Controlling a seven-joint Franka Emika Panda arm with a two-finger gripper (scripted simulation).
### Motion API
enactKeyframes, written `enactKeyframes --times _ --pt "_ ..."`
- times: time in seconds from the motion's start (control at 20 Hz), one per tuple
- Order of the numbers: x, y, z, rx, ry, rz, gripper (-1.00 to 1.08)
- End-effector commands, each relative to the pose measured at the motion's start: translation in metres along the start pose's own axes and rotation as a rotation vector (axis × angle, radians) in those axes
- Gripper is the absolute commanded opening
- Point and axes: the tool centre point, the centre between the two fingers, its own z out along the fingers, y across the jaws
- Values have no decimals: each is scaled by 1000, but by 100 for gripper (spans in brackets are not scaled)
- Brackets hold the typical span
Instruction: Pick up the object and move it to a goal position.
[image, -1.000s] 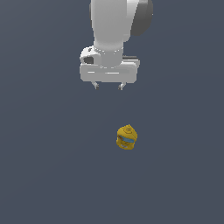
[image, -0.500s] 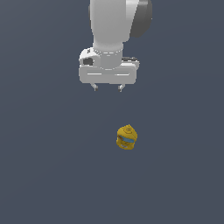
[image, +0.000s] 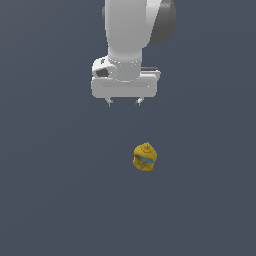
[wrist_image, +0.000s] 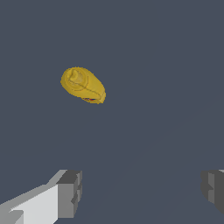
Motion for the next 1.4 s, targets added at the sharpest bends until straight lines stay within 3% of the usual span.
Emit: enactKeyframes --times 0.0,0.4,1.35 --pt "4 -2 2 -1 0 -34 100" --pt "22 -13 12 -4 -2 -211 100" --pt "76 -53 51 8 1 -770 100"
